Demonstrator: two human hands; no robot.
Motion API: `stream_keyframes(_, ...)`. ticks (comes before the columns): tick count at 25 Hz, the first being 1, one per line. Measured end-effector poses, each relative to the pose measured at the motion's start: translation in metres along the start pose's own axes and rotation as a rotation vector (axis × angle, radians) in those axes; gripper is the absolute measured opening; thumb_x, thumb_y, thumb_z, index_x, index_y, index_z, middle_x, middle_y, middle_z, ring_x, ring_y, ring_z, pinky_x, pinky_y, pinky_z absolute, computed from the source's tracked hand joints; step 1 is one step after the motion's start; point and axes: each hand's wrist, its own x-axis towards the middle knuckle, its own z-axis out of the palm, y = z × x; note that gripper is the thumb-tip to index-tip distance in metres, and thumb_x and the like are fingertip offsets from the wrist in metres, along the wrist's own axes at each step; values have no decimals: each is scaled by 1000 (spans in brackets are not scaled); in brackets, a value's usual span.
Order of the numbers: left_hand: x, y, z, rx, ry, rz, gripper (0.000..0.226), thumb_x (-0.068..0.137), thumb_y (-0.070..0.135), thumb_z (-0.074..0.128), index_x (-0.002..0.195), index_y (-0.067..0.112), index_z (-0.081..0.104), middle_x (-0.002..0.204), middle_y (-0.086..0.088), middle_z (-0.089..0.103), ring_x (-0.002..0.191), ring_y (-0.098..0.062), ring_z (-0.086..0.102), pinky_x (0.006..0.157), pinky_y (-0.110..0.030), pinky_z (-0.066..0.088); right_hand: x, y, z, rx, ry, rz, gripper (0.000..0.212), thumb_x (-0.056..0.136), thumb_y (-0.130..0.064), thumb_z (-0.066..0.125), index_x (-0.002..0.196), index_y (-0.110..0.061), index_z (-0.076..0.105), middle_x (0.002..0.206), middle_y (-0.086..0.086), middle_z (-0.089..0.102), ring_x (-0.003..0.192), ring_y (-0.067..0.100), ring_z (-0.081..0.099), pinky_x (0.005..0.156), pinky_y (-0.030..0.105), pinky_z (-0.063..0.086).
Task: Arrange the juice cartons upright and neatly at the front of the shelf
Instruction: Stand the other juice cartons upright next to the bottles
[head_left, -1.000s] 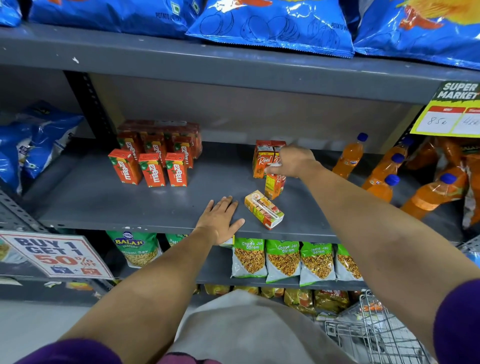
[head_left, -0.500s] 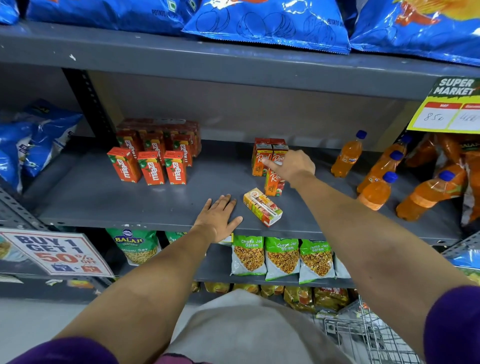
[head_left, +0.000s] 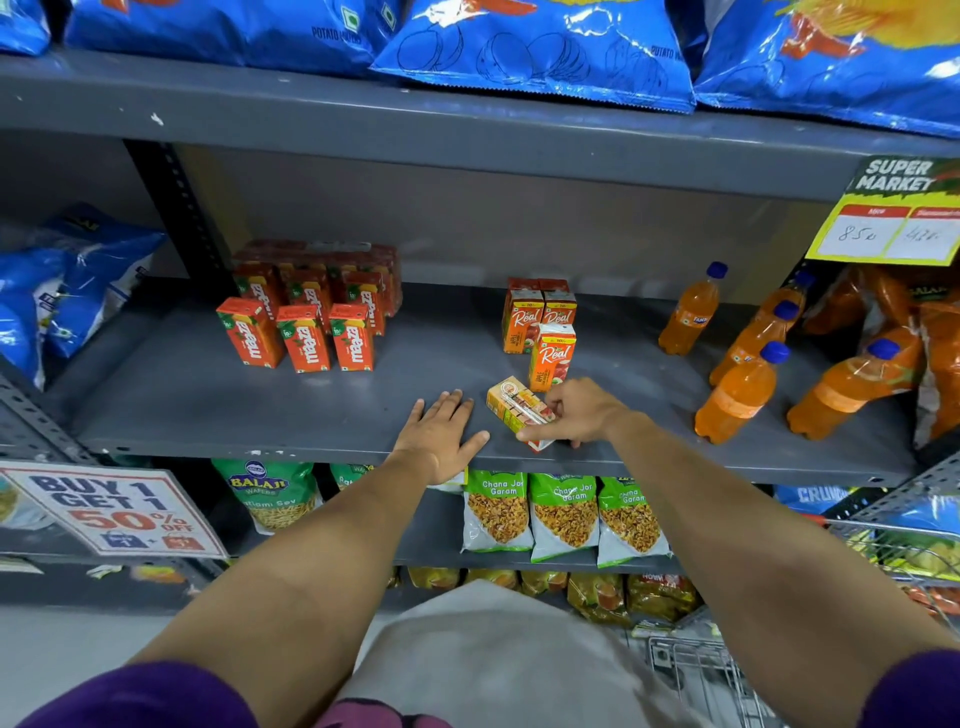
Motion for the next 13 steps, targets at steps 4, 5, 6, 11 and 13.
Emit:
stream_keyframes(4, -1, 0, 1, 1, -6, -1, 70, 97, 56, 20, 154, 18, 5, 164, -2, 1, 150, -17, -2, 120, -42, -5, 4, -6, 1, -110, 53, -34, 51, 62, -57, 75, 91, -16, 66, 84, 1, 70, 56, 8, 62, 55, 28, 55)
stream_keyframes(5, -2, -2, 1, 6, -4, 1, 70, 97, 56, 20, 154, 18, 5, 164, -2, 0, 150, -17, -2, 120, -41, -5, 4, -6, 1, -127, 90, -50, 50, 63, -54, 74, 94, -15, 67, 85, 1, 70, 59, 8, 62, 56, 28, 54)
stream_keyframes(6, -3, -2, 2, 12, -1, 4, 71, 97, 56, 20, 154, 17, 4, 164, -2, 0, 150, -17, -2, 120, -41, -6, 4, -7, 1, -130, 137, -73, 49, 64, -51, 74, 97, -15, 67, 88, 1, 70, 65, 10, 62, 59, 28, 54)
stream_keyframes(11, -9, -1, 9, 43, 33, -42, 76, 96, 58, 17, 153, 9, 0, 163, -6, -3, 149, -19, -8, 120, -41, -7, 7, -25, -4, 46, 344, -244, 53, 66, -31, 78, 115, -19, 64, 110, 4, 67, 100, 21, 62, 80, 29, 49)
stream_keyframes(13, -11, -1, 12, 50, 43, -82, 80, 95, 60, 15, 152, 7, -2, 163, -9, -4, 149, -21, -11, 120, -41, -7, 11, -38, -14, -40, 342, -343, 53, 67, -28, 76, 118, -21, 61, 116, 5, 62, 104, 21, 58, 84, 33, 48)
